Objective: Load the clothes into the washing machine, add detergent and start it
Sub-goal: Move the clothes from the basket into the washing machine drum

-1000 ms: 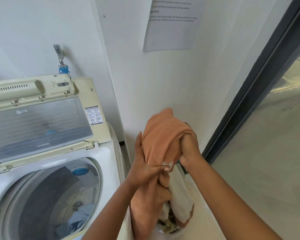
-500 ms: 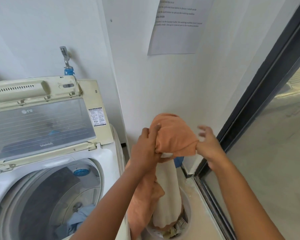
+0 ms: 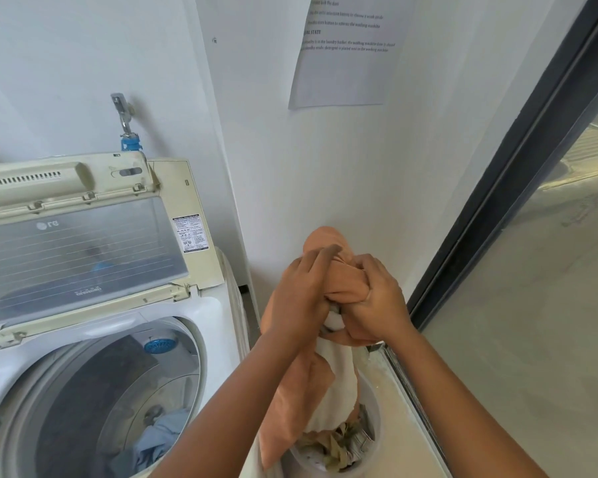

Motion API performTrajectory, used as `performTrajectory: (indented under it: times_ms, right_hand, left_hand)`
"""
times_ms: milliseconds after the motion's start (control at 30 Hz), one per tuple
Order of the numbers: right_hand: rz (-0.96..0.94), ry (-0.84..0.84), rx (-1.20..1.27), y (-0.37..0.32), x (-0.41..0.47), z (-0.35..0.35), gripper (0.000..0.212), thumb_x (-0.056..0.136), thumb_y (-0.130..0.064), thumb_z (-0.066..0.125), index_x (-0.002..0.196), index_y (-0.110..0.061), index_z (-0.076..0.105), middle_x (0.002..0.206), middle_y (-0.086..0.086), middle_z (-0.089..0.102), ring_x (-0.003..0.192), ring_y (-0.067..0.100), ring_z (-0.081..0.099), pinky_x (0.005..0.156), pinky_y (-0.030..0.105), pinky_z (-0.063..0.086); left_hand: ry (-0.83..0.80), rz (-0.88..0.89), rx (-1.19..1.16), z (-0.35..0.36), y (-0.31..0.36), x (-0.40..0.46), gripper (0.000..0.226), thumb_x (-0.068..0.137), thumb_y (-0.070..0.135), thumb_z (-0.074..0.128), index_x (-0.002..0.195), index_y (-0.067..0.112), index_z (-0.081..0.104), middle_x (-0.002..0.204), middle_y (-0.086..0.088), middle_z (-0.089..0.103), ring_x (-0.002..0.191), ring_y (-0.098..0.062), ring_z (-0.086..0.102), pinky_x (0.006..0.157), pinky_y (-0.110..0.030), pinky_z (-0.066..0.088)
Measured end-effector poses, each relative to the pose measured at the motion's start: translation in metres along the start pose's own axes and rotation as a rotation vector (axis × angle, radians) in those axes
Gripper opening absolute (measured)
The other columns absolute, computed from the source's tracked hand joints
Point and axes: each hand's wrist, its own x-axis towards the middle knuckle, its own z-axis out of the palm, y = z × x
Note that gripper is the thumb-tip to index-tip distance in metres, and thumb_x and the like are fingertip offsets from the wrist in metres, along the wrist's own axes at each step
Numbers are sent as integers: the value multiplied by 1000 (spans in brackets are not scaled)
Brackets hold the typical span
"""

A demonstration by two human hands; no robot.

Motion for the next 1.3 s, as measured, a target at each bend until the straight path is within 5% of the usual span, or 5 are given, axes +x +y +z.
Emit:
performTrajectory:
  times_ms: [400, 667, 800, 1000, 1300]
  right_hand:
    - [293, 329, 1158, -8, 12, -23, 18, 86, -6, 56, 90, -23, 59, 86, -4, 65, 76, 11, 60, 64, 28, 53]
    - [540, 13, 1609, -32, -2, 2, 30, 94, -26, 54, 90, -8, 77, 91, 12, 74, 83, 21, 72, 78, 36, 60]
    - [514, -134, 1424, -34, 0, -4, 25, 93, -13, 54, 77, -11, 73, 59, 6, 67, 58, 15, 66, 67, 31, 60]
    - [483, -345, 356, -15, 18, -50, 80, 84, -26, 77, 148, -28, 29, 134, 0, 54, 118, 21, 59, 97, 45, 54]
    - [-109, -586, -280, -44, 21, -64, 151, 46, -28, 97, 144, -61, -12, 157, -17, -17, 144, 27, 22, 105, 44, 46]
  left_hand:
    - [-350, -420, -657, -10, -39, -40, 145, 53, 52, 89, 137, 59, -28, 161, 15, 1, 145, -12, 24, 116, -42, 30]
    - [-46, -381, -818, 0, -14, -23, 129, 48, 52, 88, 149, 39, 8, 149, 12, 35, 129, 1, 46, 97, -15, 45]
    - [196, -478, -846, 6, -8, -35, 82, 57, 37, 79, 128, 38, 38, 117, 26, 56, 102, 12, 59, 75, -4, 47]
    - [119, -445, -580, -17, -20, -25, 66, 61, 53, 68, 120, 42, 41, 100, 23, 64, 87, 9, 62, 64, -12, 45]
    - [-127, -252, -288, -43, -29, -16, 66, 76, 24, 69, 129, 47, 38, 97, 25, 58, 82, 7, 56, 66, -14, 40]
